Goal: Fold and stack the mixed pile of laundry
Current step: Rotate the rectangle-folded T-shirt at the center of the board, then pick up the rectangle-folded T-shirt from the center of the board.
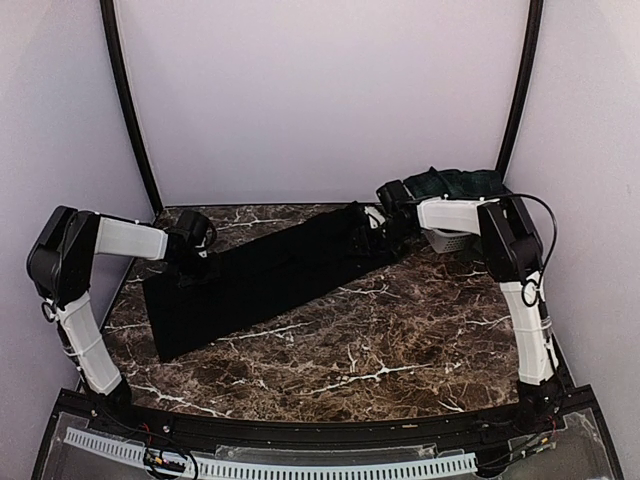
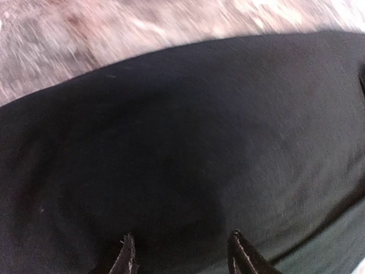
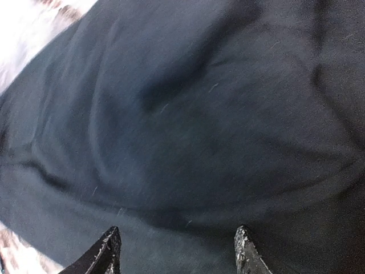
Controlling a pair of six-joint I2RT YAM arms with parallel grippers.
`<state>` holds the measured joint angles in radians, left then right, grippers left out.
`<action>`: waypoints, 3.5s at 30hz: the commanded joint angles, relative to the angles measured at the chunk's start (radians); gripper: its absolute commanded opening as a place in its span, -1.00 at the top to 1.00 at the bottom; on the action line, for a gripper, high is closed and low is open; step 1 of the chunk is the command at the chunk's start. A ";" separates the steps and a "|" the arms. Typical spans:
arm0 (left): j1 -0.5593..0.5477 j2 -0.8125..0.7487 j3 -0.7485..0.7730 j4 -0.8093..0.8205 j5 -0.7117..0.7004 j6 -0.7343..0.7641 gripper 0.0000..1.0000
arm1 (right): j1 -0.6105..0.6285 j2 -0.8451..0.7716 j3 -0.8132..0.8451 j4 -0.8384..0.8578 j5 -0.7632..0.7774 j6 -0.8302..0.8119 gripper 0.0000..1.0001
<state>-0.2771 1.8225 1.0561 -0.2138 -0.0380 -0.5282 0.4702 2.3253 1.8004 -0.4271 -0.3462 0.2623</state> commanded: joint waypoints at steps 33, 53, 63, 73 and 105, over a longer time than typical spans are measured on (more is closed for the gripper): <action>-0.552 -0.203 0.000 -0.667 -0.300 -0.043 0.41 | 0.011 -0.333 -0.170 0.004 -0.053 -0.023 -0.39; -0.925 0.182 0.223 -0.588 -0.029 0.022 0.91 | -0.027 -0.429 -0.296 0.020 -0.032 -0.038 -0.40; -0.961 0.326 0.656 -0.555 0.090 0.078 0.89 | -0.035 -0.445 -0.329 0.017 -0.039 -0.047 -0.40; -0.742 -0.065 0.363 -0.329 0.107 0.096 0.68 | 0.043 -0.348 -0.261 0.035 -0.047 -0.022 -0.33; -0.514 -0.413 -0.174 -0.131 0.179 -0.007 0.12 | -0.049 -0.009 0.296 -0.244 0.119 -0.136 -0.32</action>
<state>-0.7925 1.4914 0.9352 -0.3599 0.1074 -0.5083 0.4065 2.4039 2.0716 -0.6243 -0.1837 0.1471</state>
